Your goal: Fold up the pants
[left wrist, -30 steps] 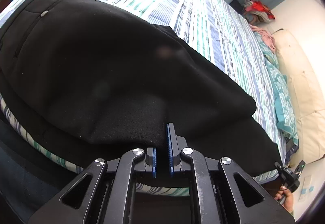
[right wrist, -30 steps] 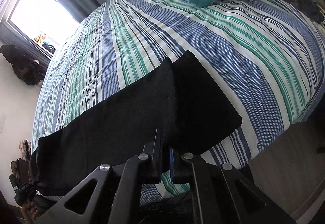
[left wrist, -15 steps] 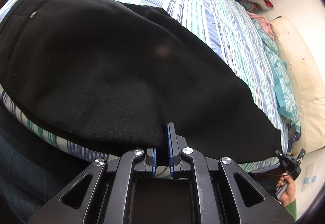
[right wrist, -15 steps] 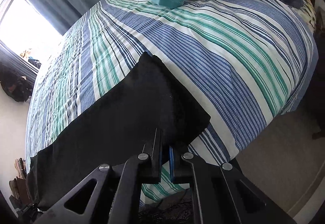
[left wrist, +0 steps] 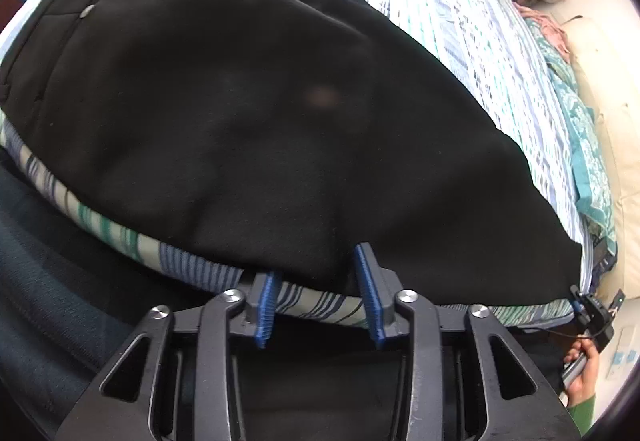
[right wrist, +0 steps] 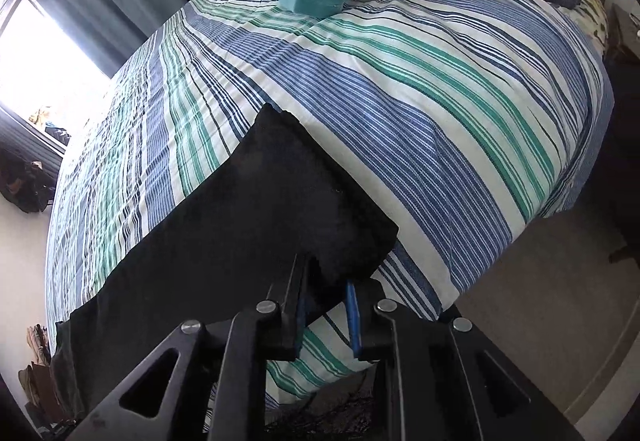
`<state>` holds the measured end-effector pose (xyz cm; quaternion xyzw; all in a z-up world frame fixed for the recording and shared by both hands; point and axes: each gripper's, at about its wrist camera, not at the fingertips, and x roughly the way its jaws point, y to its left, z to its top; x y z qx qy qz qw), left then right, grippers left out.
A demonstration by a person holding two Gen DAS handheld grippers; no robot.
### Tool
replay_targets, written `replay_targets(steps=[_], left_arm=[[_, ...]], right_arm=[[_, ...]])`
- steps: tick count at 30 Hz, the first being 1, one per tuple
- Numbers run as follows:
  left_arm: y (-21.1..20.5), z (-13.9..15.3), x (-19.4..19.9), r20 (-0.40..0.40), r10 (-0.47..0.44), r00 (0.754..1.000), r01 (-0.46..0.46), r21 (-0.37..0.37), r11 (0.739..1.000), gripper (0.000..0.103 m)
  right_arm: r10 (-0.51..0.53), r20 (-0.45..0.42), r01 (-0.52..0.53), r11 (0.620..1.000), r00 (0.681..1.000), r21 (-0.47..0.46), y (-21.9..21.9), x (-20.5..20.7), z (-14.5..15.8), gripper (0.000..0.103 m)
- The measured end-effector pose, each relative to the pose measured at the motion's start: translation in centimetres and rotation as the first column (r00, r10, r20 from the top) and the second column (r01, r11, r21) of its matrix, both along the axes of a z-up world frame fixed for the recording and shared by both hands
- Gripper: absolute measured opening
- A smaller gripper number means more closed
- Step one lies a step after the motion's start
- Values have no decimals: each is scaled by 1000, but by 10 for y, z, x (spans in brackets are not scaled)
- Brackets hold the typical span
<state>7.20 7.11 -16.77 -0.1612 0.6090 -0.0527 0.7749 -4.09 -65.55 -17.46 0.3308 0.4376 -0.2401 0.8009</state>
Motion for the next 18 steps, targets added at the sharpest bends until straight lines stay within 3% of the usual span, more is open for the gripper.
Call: replay_targets(steps=[1, 3, 4, 5, 8, 10, 14, 18], left_arm=[[5, 4, -5, -6, 8, 1000, -8, 9, 1000, 49], [14, 16, -14, -5, 20, 1000, -20, 10, 1000, 49], [18, 24, -18, 15, 24, 1000, -24, 14, 1000, 50], [22, 34, -20, 49, 23, 999, -24, 26, 999, 51], [23, 61, -13, 175, -18, 984, -2, 113, 994, 73], [17, 66, 1, 240, -62, 969, 21, 170, 985, 84], [-10, 49, 32, 209, -157, 965, 105, 242, 965, 84], [-27, 24, 35, 139, -235, 962, 181, 322, 929, 84]], right_arm=[[-12, 25, 13, 1000, 1000, -7, 1, -4, 6, 32], [-53, 56, 56, 997, 997, -49, 6, -16, 22, 64], [-75, 71, 81, 992, 995, -92, 11, -23, 32, 69], [-83, 87, 95, 985, 993, -142, 18, -29, 43, 72], [-60, 111, 87, 962, 992, -257, 41, -37, 67, 74], [-22, 121, 56, 959, 992, -279, 61, -32, 74, 78], [149, 104, -120, 962, 983, -245, 120, 7, 65, 78], [341, 121, -308, 923, 932, -231, 196, 46, 48, 79]])
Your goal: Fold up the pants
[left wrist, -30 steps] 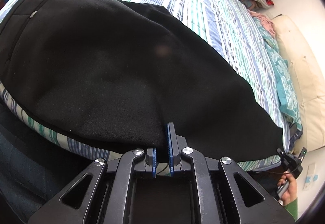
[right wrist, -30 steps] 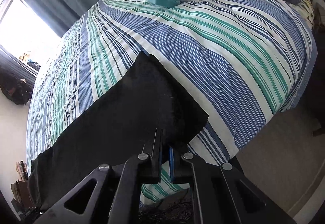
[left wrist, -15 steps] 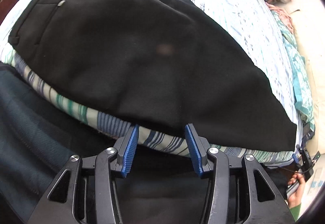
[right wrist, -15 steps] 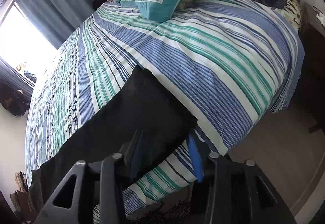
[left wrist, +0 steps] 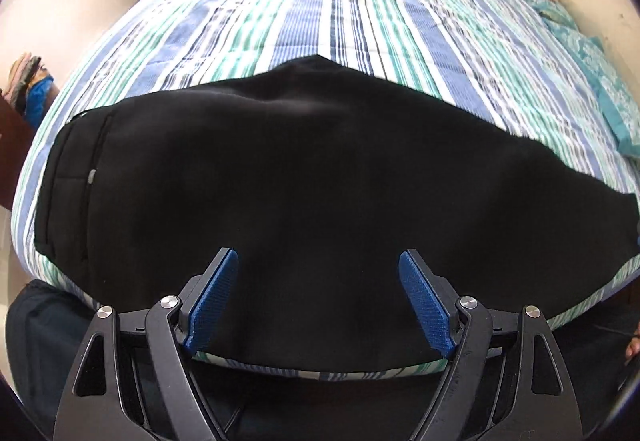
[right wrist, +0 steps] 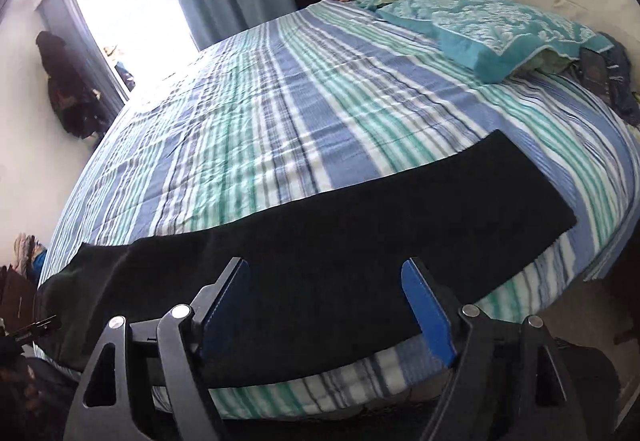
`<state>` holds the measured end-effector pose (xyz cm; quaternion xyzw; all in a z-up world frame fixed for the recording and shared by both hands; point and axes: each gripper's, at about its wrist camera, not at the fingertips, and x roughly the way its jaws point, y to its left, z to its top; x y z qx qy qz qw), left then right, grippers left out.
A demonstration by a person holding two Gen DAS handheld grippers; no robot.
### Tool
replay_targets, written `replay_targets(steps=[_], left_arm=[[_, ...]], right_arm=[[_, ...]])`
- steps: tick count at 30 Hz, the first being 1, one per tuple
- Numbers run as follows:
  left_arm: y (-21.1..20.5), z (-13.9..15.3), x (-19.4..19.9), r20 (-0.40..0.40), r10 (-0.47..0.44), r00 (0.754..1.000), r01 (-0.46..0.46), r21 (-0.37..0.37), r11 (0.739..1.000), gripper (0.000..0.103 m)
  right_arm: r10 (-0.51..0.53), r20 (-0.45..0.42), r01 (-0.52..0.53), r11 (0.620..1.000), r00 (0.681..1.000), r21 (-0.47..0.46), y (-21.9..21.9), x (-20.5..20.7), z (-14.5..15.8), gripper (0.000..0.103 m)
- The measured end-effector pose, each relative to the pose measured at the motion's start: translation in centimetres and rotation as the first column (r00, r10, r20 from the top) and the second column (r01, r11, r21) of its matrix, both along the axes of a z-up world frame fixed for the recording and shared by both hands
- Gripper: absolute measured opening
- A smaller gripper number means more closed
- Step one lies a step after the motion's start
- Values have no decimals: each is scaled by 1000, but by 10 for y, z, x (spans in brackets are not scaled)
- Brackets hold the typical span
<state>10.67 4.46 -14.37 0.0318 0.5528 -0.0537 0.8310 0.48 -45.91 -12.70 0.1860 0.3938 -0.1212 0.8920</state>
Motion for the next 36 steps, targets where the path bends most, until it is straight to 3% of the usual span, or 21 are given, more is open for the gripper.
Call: replay_targets(steps=[3, 8, 10, 15, 19, 22, 25, 30, 34, 36], left_arm=[[-3, -21, -5, -35, -18, 999, 20, 51, 999, 84], [-5, -33, -7, -26, -31, 999, 32, 32, 999, 91], [-7, -37, -8, -24, -32, 999, 33, 23, 999, 94], [-14, -42, -5, -22, -32, 999, 33, 31, 999, 97], [-10, -34, -8, 5, -19, 1000, 19, -18, 1000, 96], [1, -17, -10, 59, 25, 998, -20, -90, 996, 96], [13, 0, 0, 117, 65, 991, -52, -114, 992, 96], [32, 1, 40, 146, 124, 982, -117, -55, 992, 96], [57, -28, 58, 79, 222, 972, -224, 21, 974, 96], [74, -39, 58, 65, 233, 970, -235, 33, 971, 97]], right_arm=[[121, 0, -121, 992, 993, -25, 45, 18, -20, 79], [223, -132, -235, 968, 966, -83, 74, 33, -60, 79], [231, -152, -245, 967, 961, -75, 70, 32, -70, 81], [243, -150, -258, 962, 958, -88, 73, 32, -75, 101], [243, -151, -259, 961, 958, -98, 77, 33, -79, 103], [240, -139, -252, 964, 961, -79, 74, 33, -79, 103], [238, -138, -251, 964, 961, -86, 75, 35, -79, 103], [235, -137, -249, 964, 962, -92, 75, 36, -80, 103], [232, -137, -247, 964, 963, -97, 75, 37, -81, 103], [232, -136, -246, 964, 963, -98, 75, 37, -81, 103]])
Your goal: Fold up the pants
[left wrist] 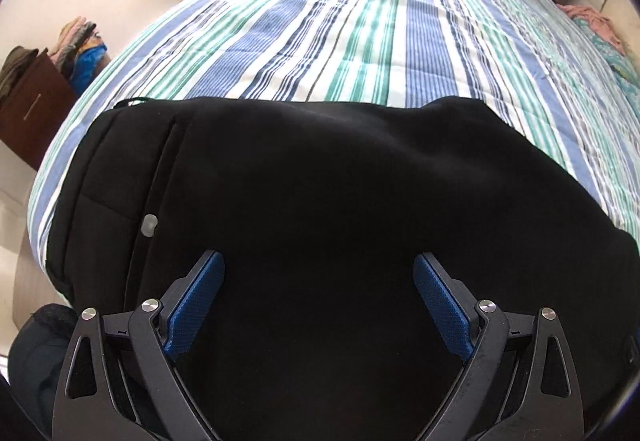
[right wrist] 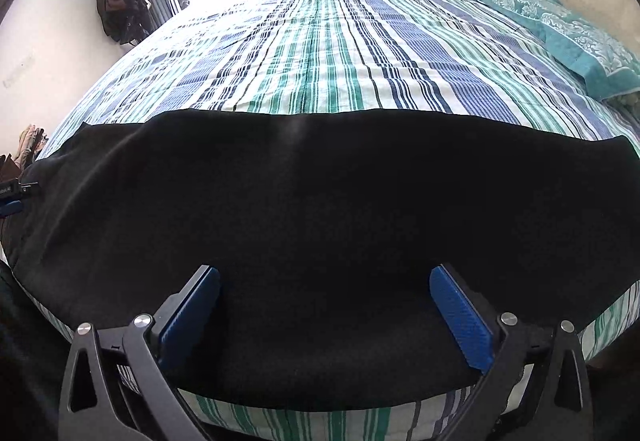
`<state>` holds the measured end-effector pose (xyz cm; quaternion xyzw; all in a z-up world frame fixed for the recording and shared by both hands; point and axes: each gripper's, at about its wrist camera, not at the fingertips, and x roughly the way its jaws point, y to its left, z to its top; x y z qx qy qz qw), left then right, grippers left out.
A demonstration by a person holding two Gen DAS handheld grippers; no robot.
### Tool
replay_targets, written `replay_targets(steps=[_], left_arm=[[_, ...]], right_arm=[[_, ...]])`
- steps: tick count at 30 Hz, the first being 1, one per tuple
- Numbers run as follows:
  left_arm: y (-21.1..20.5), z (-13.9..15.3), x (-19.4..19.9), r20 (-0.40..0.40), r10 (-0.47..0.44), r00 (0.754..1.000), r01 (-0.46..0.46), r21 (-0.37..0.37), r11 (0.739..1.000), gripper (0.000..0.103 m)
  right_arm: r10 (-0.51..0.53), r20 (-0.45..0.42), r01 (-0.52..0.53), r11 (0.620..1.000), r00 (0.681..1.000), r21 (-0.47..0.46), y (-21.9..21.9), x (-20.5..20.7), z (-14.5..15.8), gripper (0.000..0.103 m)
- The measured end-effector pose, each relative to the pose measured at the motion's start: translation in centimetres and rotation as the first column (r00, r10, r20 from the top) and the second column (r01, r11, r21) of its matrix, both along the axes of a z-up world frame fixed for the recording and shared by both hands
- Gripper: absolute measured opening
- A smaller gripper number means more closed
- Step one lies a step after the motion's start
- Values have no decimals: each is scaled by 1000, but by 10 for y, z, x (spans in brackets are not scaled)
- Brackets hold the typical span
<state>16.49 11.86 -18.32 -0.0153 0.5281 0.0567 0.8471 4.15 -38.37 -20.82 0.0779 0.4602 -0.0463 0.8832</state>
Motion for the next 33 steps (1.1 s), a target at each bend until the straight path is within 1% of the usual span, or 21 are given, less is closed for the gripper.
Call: replay_targets(steps=[2, 4, 6, 8, 11, 14, 16, 19, 21, 24, 25, 26, 28, 29, 31, 33], left_arm=[[-2, -2, -2, 20, -18, 1000, 18, 28, 999, 99], [-5, -1, -1, 13, -18, 1000, 18, 44, 999, 99], [-3, 2, -5, 7, -8, 1000, 7, 30, 1000, 97], [-7, 10, -8, 19, -13, 1000, 13, -1, 1000, 97], [-26, 27, -18, 64, -76, 995, 79, -40, 996, 97], [-54, 39, -26, 94, -163, 982, 169, -67, 983, 97], [-74, 41, -28, 99, -218, 971, 226, -78, 971, 97], [-97, 32, -27, 85, -273, 958, 278, -57, 959, 97], [-105, 20, -25, 63, -286, 956, 289, -32, 957, 97], [-106, -7, -17, -16, -277, 961, 277, -7, 961, 98], [-106, -10, -17, -6, -280, 960, 280, 1, 960, 100], [-108, -9, -18, 3, -285, 959, 285, 15, 958, 100], [-110, -5, -16, -17, -285, 958, 285, 18, 958, 98], [-109, -1, -16, -18, -285, 958, 285, 0, 958, 98], [-106, 11, -19, 8, -281, 960, 281, -39, 959, 98], [-98, 22, -23, 36, -266, 963, 267, -42, 963, 98]], right_arm=[[1, 0, -1, 1000, 1000, -1, 0, 0, 0, 103], [1, 1, -1, 1000, 1000, -2, 0, 0, 0, 103], [-1, 1, 1, 1000, 1000, -4, 0, 0, 0, 103], [-1, 0, 1, 1000, 1000, -4, 0, 0, -1, 103], [-5, 1, 5, 1000, 1000, -5, 0, 0, -1, 103], [-10, 2, 10, 1000, 1000, -10, 1, 1, -1, 103], [-12, 1, 12, 1000, 1000, -13, 1, 2, -2, 103], [-12, 1, 12, 1000, 1000, -12, 1, 2, -2, 103], [-12, 2, 12, 1000, 1000, -13, 1, 2, -2, 103], [-13, 2, 13, 1000, 1000, -13, 1, 2, -2, 103], [-13, 2, 13, 1000, 1000, -13, 1, 2, -2, 103], [-13, 2, 13, 1000, 1000, -14, 1, 2, -2, 103], [-13, 2, 13, 1000, 1000, -13, 1, 2, -2, 103], [-13, 2, 13, 1000, 1000, -13, 1, 2, -2, 103], [-13, 2, 13, 1000, 1000, -14, 1, 2, -2, 103], [-13, 2, 13, 1000, 1000, -13, 1, 2, -2, 103]])
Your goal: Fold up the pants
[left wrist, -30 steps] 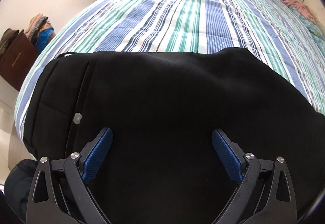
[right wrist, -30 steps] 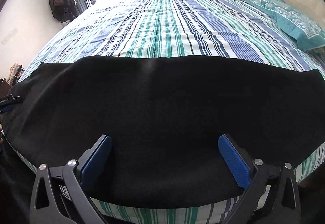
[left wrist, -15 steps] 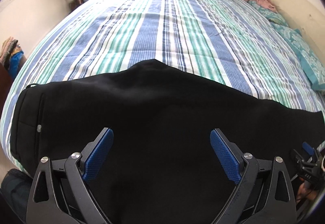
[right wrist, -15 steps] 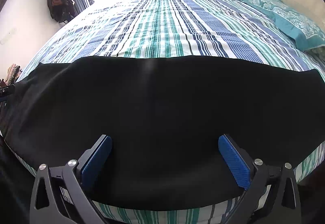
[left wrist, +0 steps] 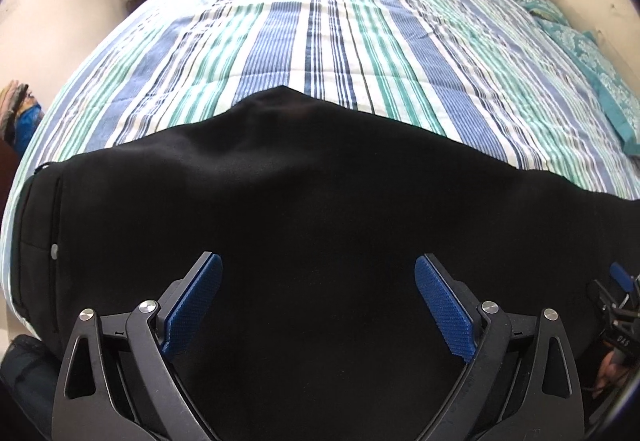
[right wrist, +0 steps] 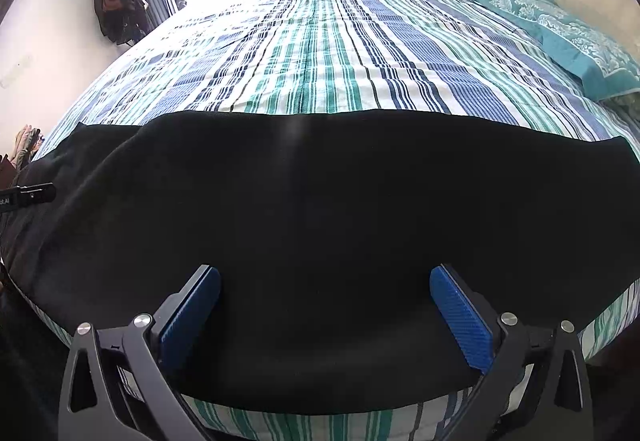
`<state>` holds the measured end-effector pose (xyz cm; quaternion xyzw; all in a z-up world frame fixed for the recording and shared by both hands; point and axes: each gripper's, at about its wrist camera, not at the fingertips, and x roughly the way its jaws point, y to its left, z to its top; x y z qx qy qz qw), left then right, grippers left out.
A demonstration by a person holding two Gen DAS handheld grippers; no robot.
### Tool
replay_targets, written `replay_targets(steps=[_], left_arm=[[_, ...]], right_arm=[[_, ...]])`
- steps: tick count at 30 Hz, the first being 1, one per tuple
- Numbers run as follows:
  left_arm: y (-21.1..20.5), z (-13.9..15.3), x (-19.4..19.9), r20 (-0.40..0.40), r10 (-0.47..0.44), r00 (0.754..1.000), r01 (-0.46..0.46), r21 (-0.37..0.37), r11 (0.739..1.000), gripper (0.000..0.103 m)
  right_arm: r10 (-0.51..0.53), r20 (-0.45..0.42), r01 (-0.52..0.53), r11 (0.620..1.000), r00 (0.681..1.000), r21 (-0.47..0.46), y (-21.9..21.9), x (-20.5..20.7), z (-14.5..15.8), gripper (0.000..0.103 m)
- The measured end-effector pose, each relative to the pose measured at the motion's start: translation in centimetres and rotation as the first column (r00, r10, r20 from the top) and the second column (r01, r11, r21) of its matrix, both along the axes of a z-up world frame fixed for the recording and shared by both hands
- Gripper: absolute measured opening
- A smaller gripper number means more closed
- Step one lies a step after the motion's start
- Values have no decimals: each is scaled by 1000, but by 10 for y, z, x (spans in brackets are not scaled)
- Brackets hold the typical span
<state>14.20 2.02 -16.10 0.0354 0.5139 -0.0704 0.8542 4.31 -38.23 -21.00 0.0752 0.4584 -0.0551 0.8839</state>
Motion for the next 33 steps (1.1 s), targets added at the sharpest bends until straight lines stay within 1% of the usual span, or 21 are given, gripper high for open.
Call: replay_targets(steps=[3, 5, 6, 9, 10, 12, 14, 16, 18, 21, 23, 25, 28, 29, 30, 31, 33], left_arm=[[22, 10, -6, 27, 71, 997, -70, -22, 997, 98], [39, 7, -8, 21, 126, 992, -126, -16, 992, 98], [47, 0, -7, 2, 149, 989, -149, -3, 989, 98], [65, -28, -2, -93, 210, 973, -206, 48, 977, 98], [67, -29, -3, -79, 209, 975, -206, 44, 978, 98], [63, -26, -4, -70, 201, 977, -198, 58, 979, 98], [58, -20, -5, -66, 185, 981, -183, 27, 983, 98], [51, -10, -9, -41, 164, 986, -164, -11, 986, 98], [40, 1, -15, -14, 125, 992, -126, -28, 992, 98], [18, 10, -23, 2, 44, 999, -44, -35, 998, 98], [3, 9, -29, -1, -8, 1000, 8, -29, 1000, 98], [-8, 0, -33, -26, -45, 999, 45, -17, 999, 98], [-17, -25, -34, -107, -65, 992, 68, 29, 997, 98], [-19, -30, -36, -114, -68, 991, 74, 45, 996, 98], [-20, -30, -39, -92, -74, 993, 80, 54, 995, 99], [-22, -28, -39, -90, -76, 993, 82, 62, 995, 99], [-23, -24, -37, -104, -67, 992, 73, 53, 996, 98]], right_arm=[[0, 0, 0, 1000, 1000, 0, 0, 0, 0, 103], [-1, 1, 1, 1000, 1000, -2, 1, 0, 0, 103], [-1, 2, 1, 1000, 1000, -3, 1, 0, 0, 103], [-2, 3, 2, 1000, 1000, -6, 1, 1, 1, 103], [-2, 3, 2, 1000, 1000, -5, 1, 1, 1, 103], [-1, 4, 2, 1000, 1000, -6, 1, 1, 1, 103], [-2, 4, 2, 1000, 1000, -6, 1, 1, 0, 103], [-1, 6, 1, 1000, 1000, -8, 2, 1, 1, 103], [-1, 6, 1, 1000, 1000, -7, 2, 1, 0, 103], [-1, 7, 1, 1000, 1000, -8, 2, 1, 0, 103], [-1, 7, 1, 1000, 1000, -8, 2, 1, 0, 103], [-1, 6, 1, 1000, 1000, -7, 2, 1, 0, 103], [-1, 7, 1, 1000, 1000, -8, 2, 1, 0, 103], [-1, 7, 1, 1000, 1000, -8, 2, 1, 0, 103], [-1, 7, 1, 1000, 1000, -8, 2, 1, 0, 103], [-1, 6, 1, 1000, 1000, -8, 2, 1, 0, 103], [-2, 7, 2, 1000, 1000, -8, 2, 1, 0, 103]])
